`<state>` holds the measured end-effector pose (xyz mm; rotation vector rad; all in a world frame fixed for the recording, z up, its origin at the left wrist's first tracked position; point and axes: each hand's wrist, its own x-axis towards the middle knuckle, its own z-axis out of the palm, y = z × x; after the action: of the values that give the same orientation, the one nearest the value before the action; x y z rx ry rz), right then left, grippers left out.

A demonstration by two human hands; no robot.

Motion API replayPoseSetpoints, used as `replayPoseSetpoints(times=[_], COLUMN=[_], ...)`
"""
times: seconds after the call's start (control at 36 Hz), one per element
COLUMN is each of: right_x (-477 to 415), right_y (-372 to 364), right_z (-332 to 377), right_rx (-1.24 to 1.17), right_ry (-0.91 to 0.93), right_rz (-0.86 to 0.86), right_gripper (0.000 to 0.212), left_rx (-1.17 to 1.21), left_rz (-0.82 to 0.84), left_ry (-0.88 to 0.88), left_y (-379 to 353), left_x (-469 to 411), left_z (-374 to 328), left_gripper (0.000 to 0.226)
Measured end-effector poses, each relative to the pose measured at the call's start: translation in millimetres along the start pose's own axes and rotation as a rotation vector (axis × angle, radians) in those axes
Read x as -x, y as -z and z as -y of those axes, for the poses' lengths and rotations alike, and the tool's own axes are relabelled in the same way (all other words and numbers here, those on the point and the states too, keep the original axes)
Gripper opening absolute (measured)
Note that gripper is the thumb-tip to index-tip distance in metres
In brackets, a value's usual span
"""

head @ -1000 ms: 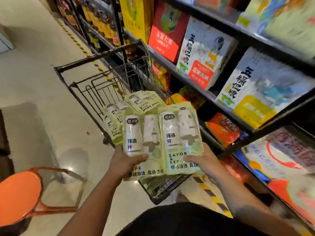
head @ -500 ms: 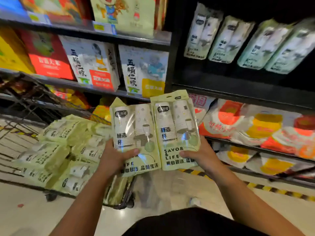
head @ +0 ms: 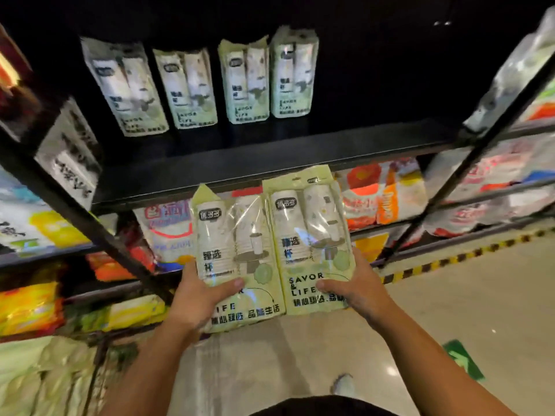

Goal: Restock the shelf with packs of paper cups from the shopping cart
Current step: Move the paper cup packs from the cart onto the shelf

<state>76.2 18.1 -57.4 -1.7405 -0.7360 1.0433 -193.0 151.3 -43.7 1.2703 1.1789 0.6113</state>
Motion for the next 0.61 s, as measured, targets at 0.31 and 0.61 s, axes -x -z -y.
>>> replayPoseSetpoints(times=[0.31,0.61], right_x=[-63.7,-116.3], right_y=[214.1,291.6], right_z=[-5.9,12.3], right_rx=[-0.073,-0.182], right_ry=[0.042,0.102], right_rz=[-0.082,-0.18], right_gripper=[0.091,0.089], left_rx=[-0.05,-0.099], left_rz=[0.142,0.265], left_ry=[-0.041,-0.179], left_y=[-215.1,-293.5], left_x=[-58.3,-129.5], left_z=[-75.6,-135.0], left_gripper=[0.044,0.059])
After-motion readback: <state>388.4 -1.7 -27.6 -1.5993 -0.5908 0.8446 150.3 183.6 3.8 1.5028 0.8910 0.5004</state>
